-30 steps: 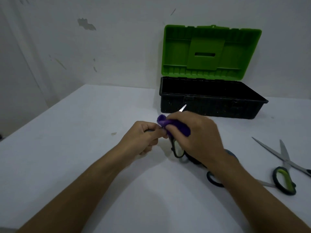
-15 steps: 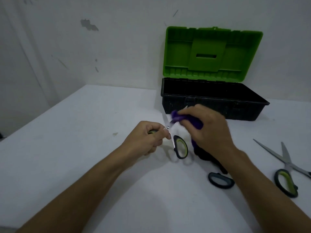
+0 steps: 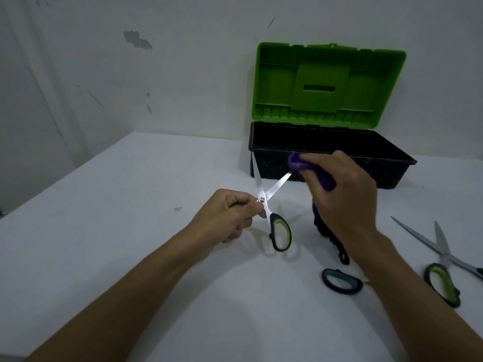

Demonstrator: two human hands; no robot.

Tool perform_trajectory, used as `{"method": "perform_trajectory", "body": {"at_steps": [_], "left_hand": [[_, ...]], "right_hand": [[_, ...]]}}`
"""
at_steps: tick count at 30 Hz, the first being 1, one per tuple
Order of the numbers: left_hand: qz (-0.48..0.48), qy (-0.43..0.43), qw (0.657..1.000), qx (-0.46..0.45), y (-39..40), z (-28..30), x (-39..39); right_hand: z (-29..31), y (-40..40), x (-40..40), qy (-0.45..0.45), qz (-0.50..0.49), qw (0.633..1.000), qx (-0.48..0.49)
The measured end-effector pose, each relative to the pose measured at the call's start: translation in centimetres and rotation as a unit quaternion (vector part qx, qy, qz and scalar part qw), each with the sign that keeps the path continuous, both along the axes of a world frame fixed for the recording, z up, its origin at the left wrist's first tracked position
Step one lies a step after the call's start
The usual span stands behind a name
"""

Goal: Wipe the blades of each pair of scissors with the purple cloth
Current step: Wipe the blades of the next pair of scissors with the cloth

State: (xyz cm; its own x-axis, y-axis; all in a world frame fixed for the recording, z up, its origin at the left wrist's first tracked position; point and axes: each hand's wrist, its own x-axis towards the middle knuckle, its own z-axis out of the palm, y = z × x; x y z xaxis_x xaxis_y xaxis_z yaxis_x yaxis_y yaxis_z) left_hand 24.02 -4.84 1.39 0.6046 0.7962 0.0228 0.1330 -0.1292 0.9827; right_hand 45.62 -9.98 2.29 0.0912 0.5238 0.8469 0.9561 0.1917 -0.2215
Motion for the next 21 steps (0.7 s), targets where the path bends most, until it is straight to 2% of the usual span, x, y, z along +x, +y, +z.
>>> {"method": "perform_trajectory", "body": {"at_steps": [4, 6, 8, 12, 17, 21], "left_hand": [[-0.004, -0.03, 1.0, 0.009, -0.1, 0.3, 0.0], [-0.003, -0.042, 0.999, 0.034, -0.1, 0.5, -0.2], [-0.009, -0.041, 0.998, 0.044, 0.0, 0.5, -0.2], [-0.026, -0.017, 0.999, 0.006, -0.3, 0.4, 0.1], [-0.004, 0.016, 0.999, -0.033, -0.5, -0.2, 0.6], [0.0, 0.008, 1.0, 0.0, -1.1, -0.3, 1.2]], "right_hand": [[-0.8, -0.8, -2.2, -0.051, 0.163, 0.983, -0.074], [-0.4, -0.5, -2.3, -0.037, 0.144, 0.987, -0.066], [0.2, -0.1, -1.4, 0.017, 0.083, 0.996, -0.03], [1.0, -0.1, -0.4, 0.092, 0.009, 0.996, -0.007], [1.1, 0.1, -2.1, 0.205, 0.061, 0.977, -0.02], [1.0, 0.6, -3.2, 0.225, 0.079, 0.971, -0.019]]}}
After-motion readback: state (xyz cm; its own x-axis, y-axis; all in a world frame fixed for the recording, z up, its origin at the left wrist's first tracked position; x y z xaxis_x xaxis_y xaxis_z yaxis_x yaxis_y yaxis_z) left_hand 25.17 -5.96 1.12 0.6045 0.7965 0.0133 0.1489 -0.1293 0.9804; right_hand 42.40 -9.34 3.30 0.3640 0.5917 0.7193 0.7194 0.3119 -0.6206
